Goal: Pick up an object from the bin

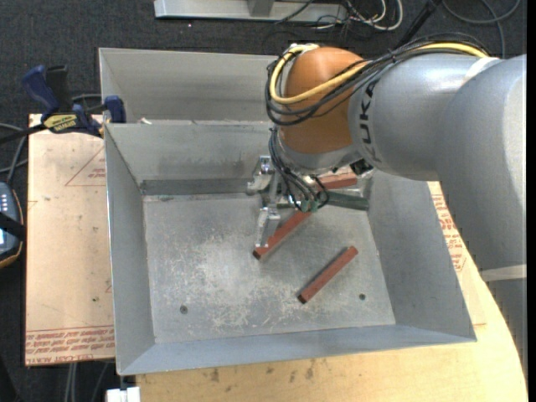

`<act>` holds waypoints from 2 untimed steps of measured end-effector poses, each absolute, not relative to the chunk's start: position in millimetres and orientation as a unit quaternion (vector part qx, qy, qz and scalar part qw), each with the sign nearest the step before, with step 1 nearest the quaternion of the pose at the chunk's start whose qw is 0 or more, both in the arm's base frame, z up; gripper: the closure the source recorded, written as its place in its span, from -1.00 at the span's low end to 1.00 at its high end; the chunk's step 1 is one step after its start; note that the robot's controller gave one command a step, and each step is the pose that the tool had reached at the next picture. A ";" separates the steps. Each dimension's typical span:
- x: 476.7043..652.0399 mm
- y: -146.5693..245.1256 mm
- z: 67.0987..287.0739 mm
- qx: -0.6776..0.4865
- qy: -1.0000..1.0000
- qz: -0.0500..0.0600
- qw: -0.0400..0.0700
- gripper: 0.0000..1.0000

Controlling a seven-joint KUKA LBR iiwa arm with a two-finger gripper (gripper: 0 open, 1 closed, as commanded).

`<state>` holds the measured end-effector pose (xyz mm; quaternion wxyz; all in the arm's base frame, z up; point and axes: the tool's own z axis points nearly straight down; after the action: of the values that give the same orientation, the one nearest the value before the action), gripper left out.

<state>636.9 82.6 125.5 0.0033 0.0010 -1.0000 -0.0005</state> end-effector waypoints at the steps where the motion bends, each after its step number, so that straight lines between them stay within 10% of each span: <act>1: 638.9 82.4 130.3 0.000 -1.000 -0.001 -0.001 -1.00; 2: 610.5 32.0 79.0 0.073 -0.997 -0.002 -0.008 1.00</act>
Offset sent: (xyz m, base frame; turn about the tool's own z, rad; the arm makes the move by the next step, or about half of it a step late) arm -0.0325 -0.0534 -0.0555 -0.1470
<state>610.5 32.0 79.0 -0.0077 0.0733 -0.9973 -0.0024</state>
